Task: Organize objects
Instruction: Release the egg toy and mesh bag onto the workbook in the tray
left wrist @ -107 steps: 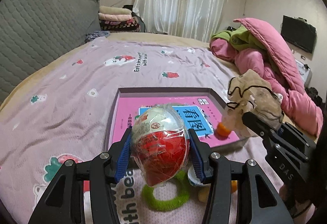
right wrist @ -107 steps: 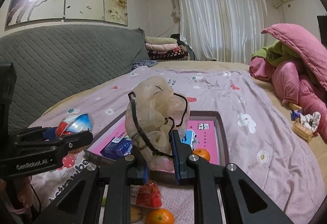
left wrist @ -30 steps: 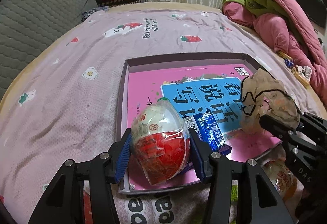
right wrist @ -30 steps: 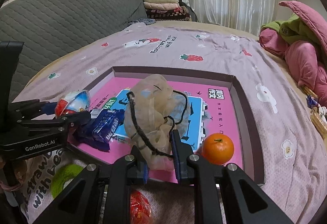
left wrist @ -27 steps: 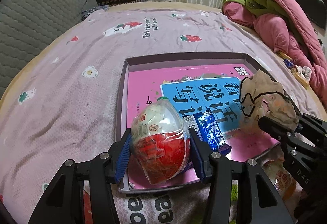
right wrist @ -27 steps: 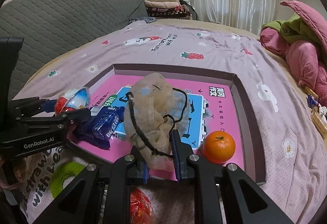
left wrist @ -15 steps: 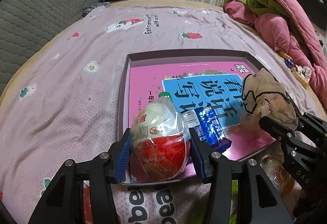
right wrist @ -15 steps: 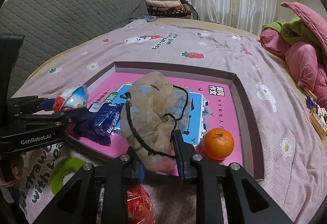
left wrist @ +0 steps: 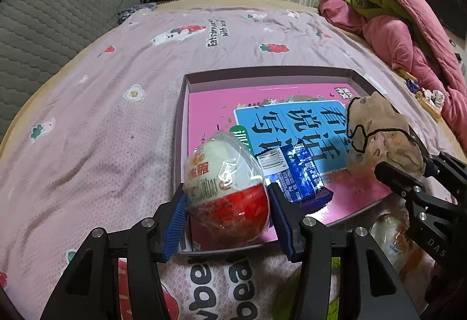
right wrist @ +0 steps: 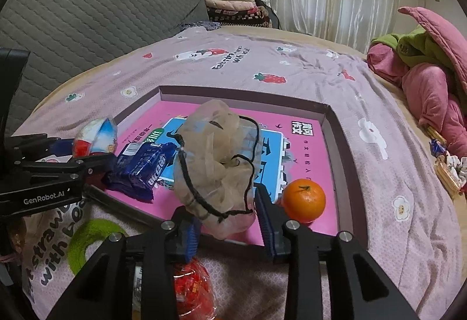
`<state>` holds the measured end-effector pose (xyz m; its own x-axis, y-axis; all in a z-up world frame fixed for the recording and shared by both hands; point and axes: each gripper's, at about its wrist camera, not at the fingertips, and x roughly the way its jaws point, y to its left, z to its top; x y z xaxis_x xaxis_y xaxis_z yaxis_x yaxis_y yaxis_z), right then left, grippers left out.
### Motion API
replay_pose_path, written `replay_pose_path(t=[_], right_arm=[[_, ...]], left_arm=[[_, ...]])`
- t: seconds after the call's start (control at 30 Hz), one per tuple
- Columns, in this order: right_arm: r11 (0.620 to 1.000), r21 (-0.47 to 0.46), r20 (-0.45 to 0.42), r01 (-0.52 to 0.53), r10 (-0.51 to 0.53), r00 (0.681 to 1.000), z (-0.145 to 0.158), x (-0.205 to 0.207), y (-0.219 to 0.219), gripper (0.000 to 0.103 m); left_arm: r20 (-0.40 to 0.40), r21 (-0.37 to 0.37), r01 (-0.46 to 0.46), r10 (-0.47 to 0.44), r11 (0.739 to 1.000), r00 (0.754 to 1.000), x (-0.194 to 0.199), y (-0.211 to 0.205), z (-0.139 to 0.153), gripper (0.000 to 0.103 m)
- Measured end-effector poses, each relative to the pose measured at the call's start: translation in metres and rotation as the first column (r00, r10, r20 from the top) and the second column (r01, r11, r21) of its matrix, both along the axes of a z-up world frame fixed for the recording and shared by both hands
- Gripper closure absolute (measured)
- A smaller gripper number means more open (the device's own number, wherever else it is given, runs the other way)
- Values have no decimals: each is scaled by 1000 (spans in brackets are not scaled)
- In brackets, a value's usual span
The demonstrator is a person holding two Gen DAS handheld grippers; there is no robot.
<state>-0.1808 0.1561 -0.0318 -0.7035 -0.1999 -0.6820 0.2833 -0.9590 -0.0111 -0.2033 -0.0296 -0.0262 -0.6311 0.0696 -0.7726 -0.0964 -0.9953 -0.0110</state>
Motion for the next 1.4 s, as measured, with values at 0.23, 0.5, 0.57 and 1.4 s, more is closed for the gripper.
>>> replay_pose_path(t=[0.23,0.5,0.57,1.4], right_arm=[[1000,-24,-15,-7,6,1000,5,2,2,56],[1000,-18,-36,-13,12,999,8,5,1,55],[1000,-20,-36,-12,11,999,9,5,2,55],[998,-70,-86,2,-9,996,23,11,14,53]], left_arm=[[-2,-8,6,-6,1000,1000,2,1,1,47],[0,-4,5,-5,1000,1000,3,2,2,47],[1,-4,4,-4,1000,1000,3,2,2,47],[-86,1,-20,20,1000,996,19,10,32,38]])
